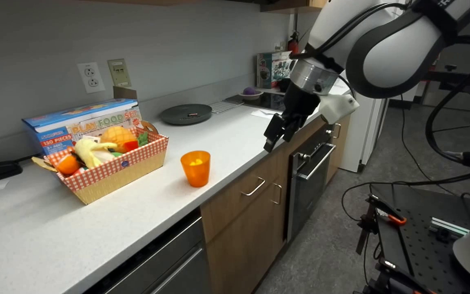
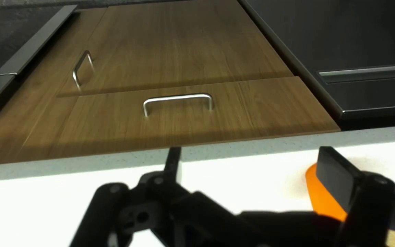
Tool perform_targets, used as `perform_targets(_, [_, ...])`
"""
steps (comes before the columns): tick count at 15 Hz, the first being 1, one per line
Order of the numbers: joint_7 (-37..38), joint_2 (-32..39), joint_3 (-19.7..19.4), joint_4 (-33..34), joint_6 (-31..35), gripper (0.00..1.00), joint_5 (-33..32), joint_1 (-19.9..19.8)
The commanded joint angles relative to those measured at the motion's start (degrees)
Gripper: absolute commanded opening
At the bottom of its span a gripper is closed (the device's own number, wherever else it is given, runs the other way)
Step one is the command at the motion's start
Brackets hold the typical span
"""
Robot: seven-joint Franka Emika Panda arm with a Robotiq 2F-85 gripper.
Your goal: Open the top drawer of the kitchen unit,remove the orange cup and close it
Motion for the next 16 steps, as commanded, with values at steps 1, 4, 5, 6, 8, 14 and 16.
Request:
perform_targets(1, [0.2, -4.0, 2.0, -0.6, -2.8, 1.00, 1.8, -1.5])
perform_targets(4, [-0.9, -2.6, 2.0, -0.7, -0.7, 1.00, 2.2, -1.4])
perform_targets(5, [-0.9, -2.8, 2.0, -0.7, -0.8, 1.00, 2.3, -1.4])
perform_targets(6, [-0.9, -2.9, 2.0, -0.7, -0.9, 1.00, 2.3, -1.4])
perform_targets(8, [-0.9, -2.9, 2.0, -0.7, -1.1, 1.00, 2.3, -1.4])
perform_targets(14, [-0.9, -2.9, 2.0, -0.7, -1.1, 1.00, 2.3, -1.5])
perform_targets(16, [-0.9, -2.9, 2.0, -0.7, -1.1, 1.00, 2.3, -1.5])
